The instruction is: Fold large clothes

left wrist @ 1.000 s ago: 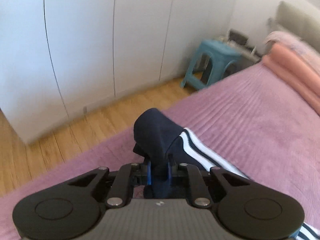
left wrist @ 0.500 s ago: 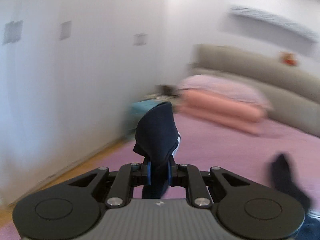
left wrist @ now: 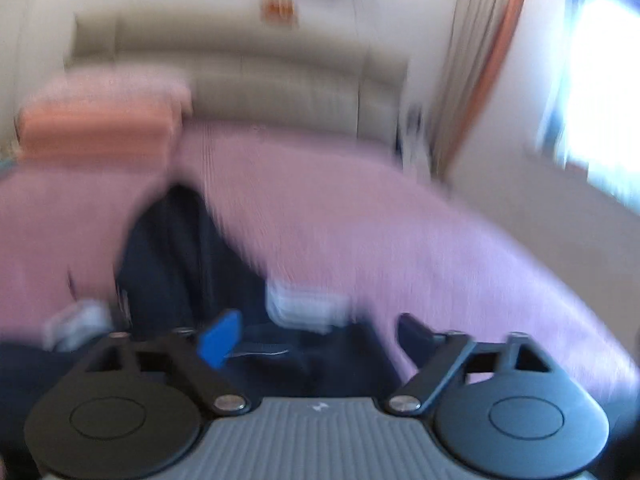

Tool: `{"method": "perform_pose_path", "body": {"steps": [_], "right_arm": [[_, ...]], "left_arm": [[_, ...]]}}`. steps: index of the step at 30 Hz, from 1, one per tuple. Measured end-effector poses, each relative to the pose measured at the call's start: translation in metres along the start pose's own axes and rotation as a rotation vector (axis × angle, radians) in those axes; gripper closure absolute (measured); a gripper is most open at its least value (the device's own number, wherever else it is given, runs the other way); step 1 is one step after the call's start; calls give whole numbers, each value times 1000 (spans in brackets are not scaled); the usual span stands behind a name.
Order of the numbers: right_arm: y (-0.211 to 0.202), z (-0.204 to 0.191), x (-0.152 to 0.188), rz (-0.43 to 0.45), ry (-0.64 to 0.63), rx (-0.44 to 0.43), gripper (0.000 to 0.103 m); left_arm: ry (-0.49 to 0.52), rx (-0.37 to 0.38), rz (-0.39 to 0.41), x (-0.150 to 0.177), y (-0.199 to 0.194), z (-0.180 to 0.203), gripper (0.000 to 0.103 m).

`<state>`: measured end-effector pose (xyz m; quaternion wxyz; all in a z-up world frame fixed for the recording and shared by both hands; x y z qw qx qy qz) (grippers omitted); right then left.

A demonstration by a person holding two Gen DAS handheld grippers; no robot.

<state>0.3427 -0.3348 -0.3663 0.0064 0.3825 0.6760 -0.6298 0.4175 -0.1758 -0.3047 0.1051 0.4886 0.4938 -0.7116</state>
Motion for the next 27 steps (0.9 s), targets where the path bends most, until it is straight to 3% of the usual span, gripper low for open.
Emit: {"method": "perform_pose_path", "body": {"steps": [2,4,7,9,14,17,18,19,21,23,27], "right_arm": [[10,1,0,-24,8,-45,59],[22,-9,-1,-49,11,-114,45],[40,-37,-7,-68,-10,-221,45],[53,-55,-17,-64,-13,-261,34],[94,-68,-42,-73,30,-272,33],[115,-65,-44,-133,95,-294,31],[119,-65,-39,-169,104,-318,36],[124,-71,-32,-218,112,-355,59],[123,-82,-26,-242,90,-392,91],[97,-95,-34,-158,19,-425,92],[32,-91,-76,90,-73,-348,94]], "left_arm": [[-35,3,-93,38,8,-11,46],[-60,-26,-147,63,5,-29,46],[-71,-97,-208,88,-2,-66,46],[-86,-139,-232,90,-1,-90,45],[-144,-214,-239,90,-21,-126,42],[-142,-251,-235,91,-44,-138,42],[-145,-259,-235,91,-42,-142,42],[-152,-267,-235,91,-41,-145,42],[-170,-279,-234,90,-42,-153,42],[-171,-290,-217,85,-44,-159,42],[-142,-324,-156,60,-47,-172,42]]}}
Point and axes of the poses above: each gripper's, at about its wrist camera, not at the fingertips, and y roughly the way its jaws point, z to its right, x to its underside, the point moved 10 cm from there along y, roughly the way its jaws point, and after that the axes turned 12 degrees about y, right-handed, at the moved point
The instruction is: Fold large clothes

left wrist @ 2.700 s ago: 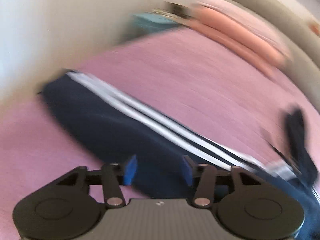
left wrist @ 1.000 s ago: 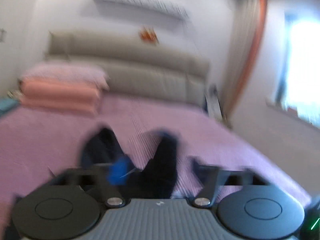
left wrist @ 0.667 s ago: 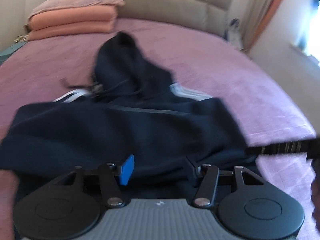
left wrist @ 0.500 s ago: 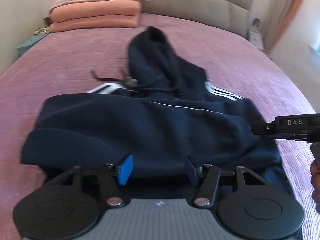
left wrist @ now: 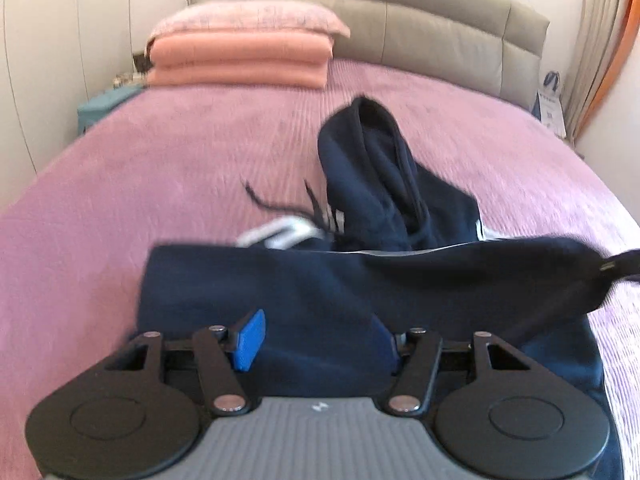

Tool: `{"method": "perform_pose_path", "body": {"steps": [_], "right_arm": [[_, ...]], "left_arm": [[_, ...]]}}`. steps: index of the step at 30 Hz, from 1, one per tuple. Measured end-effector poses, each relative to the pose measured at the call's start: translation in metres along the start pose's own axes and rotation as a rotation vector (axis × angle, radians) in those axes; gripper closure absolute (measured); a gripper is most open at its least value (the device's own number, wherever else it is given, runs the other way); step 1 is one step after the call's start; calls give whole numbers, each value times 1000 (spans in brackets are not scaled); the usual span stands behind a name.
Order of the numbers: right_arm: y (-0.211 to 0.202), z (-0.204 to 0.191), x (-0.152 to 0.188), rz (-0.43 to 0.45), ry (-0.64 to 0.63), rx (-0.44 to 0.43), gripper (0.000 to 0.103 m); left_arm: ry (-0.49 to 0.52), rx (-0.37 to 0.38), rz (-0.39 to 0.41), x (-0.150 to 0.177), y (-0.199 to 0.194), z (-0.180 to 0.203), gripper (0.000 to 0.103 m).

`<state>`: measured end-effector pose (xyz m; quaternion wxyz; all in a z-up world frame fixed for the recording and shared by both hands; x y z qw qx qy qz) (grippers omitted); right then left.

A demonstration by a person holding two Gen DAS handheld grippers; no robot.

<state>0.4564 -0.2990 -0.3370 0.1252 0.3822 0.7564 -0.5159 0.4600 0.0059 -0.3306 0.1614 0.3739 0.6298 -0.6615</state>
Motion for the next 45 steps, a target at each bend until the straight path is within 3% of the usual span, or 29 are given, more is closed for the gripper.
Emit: {"method": "perform_pose_path", "body": {"steps": [4,6,9,10,13,15,17,18,19,20,22,25,26,28,30,33,35,38,41,45], "right_arm": [[-21,38,-17,79,-10,166,93],[-5,64,0,15,25,245,88],[32,95,38,-157,44,320,60],[37,101,43,-181,41,343,58],[10,99,23,-83,101,281,57],[-13,91,4,17,71,286,54],[-18,74,-6,65,19,272,56],[-10,65,-7,52,-6,262,73],[1,58,-4,29,-30,255,99],[13,50,5,-2,-56,252,101],[42,48,19,-61,-75,241,101],[78,71,34,-112,-35,311,103],[80,80,34,-112,21,287,103],[71,93,29,-110,137,239,103],[56,103,22,-82,150,302,103],[26,110,24,-58,143,383,103],[10,96,30,-60,132,350,95],[-6,55,46,-58,57,262,95],[4,33,62,-79,-23,244,95],[30,39,76,-143,-36,287,96]], "left_arm": [[1,2,-16,-7,22,-1,40],[-15,3,-73,5,46,-1,44],[6,21,-136,21,65,1,48],[19,23,-128,20,63,1,48],[37,29,-100,11,51,0,47],[41,36,-60,0,43,0,47],[44,34,-29,-10,42,1,47],[44,31,-24,-14,45,2,47],[47,30,-33,-15,52,3,48],[45,28,-50,-15,61,2,52],[17,39,-77,-9,81,-2,58],[-13,22,-125,7,106,-19,91],[-31,16,-126,10,109,-28,99],[-122,82,-114,13,109,-43,99],[-164,94,-110,13,102,-52,100],[-92,77,-116,13,79,-44,96],[-46,114,-111,17,59,-27,92],[-2,184,-109,31,33,0,91],[30,197,-148,51,26,17,91],[57,132,-255,83,42,13,95]]}}
Point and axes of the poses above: each gripper's, at about its wrist camera, not at the fingertips, and y roughly the way its jaws point, z to its right, x to its underside, the point moved 10 cm from there along y, roughly the way its jaws point, and after that the axes turned 12 degrees about y, right-handed, at the moved point
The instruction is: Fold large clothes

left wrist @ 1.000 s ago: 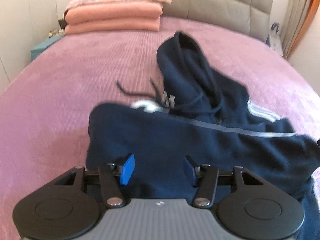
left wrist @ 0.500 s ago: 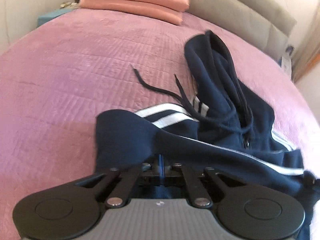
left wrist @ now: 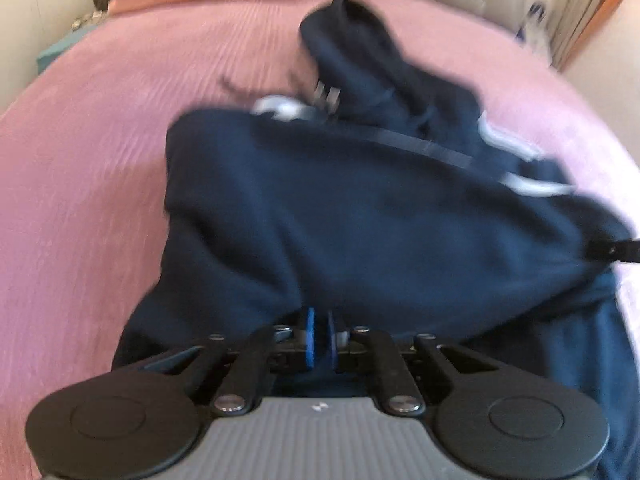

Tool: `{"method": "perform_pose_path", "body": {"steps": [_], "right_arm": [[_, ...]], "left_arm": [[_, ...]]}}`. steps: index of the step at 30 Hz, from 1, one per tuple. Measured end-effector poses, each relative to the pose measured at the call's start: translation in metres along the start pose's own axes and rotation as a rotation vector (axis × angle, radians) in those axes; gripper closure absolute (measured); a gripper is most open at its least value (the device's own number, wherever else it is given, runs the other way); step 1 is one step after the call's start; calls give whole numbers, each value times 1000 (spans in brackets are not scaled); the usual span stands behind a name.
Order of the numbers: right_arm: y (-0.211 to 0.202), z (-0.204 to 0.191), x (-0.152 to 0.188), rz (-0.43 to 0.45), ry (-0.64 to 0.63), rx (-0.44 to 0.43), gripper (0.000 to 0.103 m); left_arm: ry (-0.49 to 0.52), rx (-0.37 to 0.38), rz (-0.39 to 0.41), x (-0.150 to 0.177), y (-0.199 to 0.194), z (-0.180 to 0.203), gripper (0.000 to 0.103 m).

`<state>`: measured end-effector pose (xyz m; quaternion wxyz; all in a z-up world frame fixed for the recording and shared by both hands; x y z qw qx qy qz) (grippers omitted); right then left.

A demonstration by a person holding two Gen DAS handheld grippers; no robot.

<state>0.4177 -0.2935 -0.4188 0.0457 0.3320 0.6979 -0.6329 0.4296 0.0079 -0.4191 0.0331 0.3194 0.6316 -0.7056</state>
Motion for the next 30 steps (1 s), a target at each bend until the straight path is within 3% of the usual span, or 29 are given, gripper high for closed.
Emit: {"method": "perform_pose_path", "body": {"steps": [2,5,8,11,13,17,18,19,20,21,26,30], "right_arm": [[14,11,8,-68,31,7,98],[16,11,4,-91,56,-13,100],[1,2,-9,-67,29,-44,95],[-14,-21,-37,-2,-13,-136,95],[-13,-42,-63,49,-41,-183,84],[11,-86,-123,157,-62,-264,77],[20,-95,-136,182,-48,-280,64],[29,-105,-153,211,-27,-301,40],[32,-113,-166,238,-8,-315,28],[42,-121,-182,268,7,-315,23],[110,-166,-255,333,-21,-273,25],[176,-199,-297,290,-35,-249,25]], "left_arm": [[-17,14,4,1,-1,-4,95],[-12,24,4,-1,-4,-5,95],[-8,36,8,-1,-7,-6,94],[-11,53,9,-1,-10,-6,93],[7,53,18,-5,-15,-4,93],[64,48,64,-19,-25,-2,88],[74,52,78,-23,-27,-2,86],[81,59,89,-27,-29,-2,85],[84,66,97,-32,-29,-2,84],[87,75,106,-37,-29,-3,83],[113,82,135,-56,-25,-12,80],[106,74,136,-61,-17,-26,80]]}}
Point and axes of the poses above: each gripper's, at about its wrist camera, not at the fingertips, and y roughly the way its jaws point, z to its right, x to its underside, the point moved 10 cm from there along y, roughly the way its jaws point, and after that the axes turned 12 degrees about y, right-handed, at the moved point
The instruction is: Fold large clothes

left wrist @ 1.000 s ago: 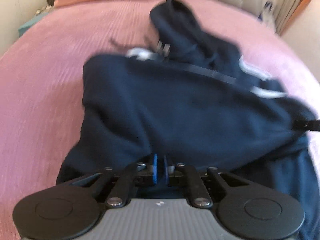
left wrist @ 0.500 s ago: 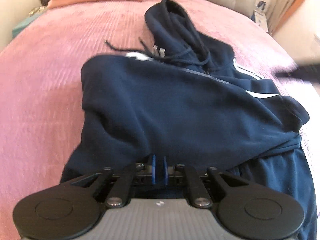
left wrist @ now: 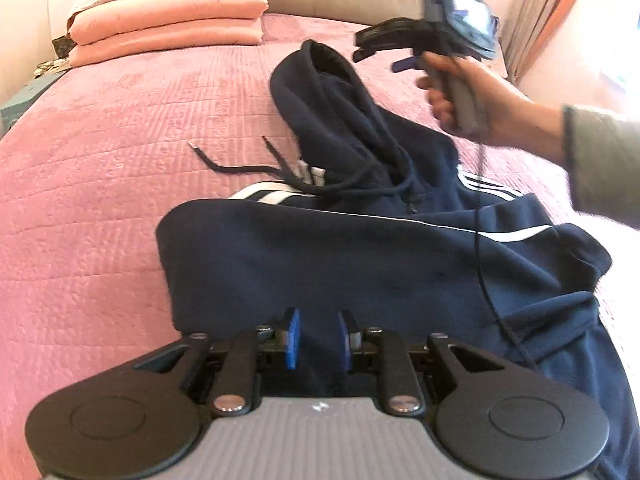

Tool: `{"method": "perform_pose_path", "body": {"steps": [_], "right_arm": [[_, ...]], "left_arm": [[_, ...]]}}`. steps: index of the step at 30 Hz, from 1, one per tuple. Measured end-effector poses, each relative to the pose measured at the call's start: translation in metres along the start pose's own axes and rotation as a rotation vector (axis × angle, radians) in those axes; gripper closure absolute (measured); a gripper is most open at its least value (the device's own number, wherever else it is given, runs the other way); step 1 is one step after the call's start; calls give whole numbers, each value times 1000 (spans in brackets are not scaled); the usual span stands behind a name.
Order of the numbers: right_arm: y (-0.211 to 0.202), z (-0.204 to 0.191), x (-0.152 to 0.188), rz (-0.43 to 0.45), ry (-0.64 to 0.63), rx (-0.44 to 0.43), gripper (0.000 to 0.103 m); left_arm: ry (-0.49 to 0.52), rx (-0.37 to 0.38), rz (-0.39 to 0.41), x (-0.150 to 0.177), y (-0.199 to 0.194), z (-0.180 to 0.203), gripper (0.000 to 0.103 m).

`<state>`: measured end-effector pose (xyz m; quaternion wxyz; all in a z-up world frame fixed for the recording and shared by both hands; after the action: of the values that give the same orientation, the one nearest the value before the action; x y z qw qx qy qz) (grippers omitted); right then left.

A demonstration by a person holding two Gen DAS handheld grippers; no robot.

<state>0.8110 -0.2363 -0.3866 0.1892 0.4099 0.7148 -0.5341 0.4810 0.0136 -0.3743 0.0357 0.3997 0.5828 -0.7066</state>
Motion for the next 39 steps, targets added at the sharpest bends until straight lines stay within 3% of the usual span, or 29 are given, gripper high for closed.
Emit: {"method": "perform_pose_path", "body": {"steps": [5,6,8,9,12,15,19,24,27,31,35,37,39], "right_arm": [[69,-16,0,-68,-85,45,25],[80,-20,0,-73,-111,53,30],[90,-24,-5,-55,-151,94,81],[95,-25,-7,-53,-168,122,94],[74,-36,-16,-8,-153,67,94],[0,-47,-34,139,-139,-28,95],[-139,-56,-30,289,-150,-158,95],[-304,-60,6,394,-249,-262,95],[-376,-52,36,396,-274,-274,93],[-436,-45,99,289,-316,-298,91],[-452,-33,199,24,-359,-296,85],[-452,-18,263,-156,-441,-257,40],[-456,4,322,-325,-497,-216,38]], "left_arm": [[-57,50,24,1,4,-11,80],[-59,52,28,2,4,-12,80],[-59,52,34,3,4,-12,80],[-60,51,36,3,3,-12,80],[-60,42,40,3,-1,-11,80],[-60,17,57,0,-15,-11,80],[-88,-30,96,-7,-43,-18,80],[-130,-61,151,-14,-82,-19,80],[-147,-54,182,-19,-102,-12,80],[-132,-54,209,-22,-122,5,78],[-108,-43,199,-15,-127,24,72],[-94,-31,185,-11,-125,31,69],[-81,-8,163,-6,-119,38,58]]}}
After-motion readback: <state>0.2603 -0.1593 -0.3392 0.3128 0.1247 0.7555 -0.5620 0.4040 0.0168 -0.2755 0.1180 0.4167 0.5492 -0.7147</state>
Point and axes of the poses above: each gripper's, at about its wrist camera, not at the fingertips, and y roughly the way its jaws point, z to its right, x to its underside, the point moved 10 cm from there along y, roughly the way its jaws point, and after that the axes turned 12 degrees about y, right-handed, at the moved point
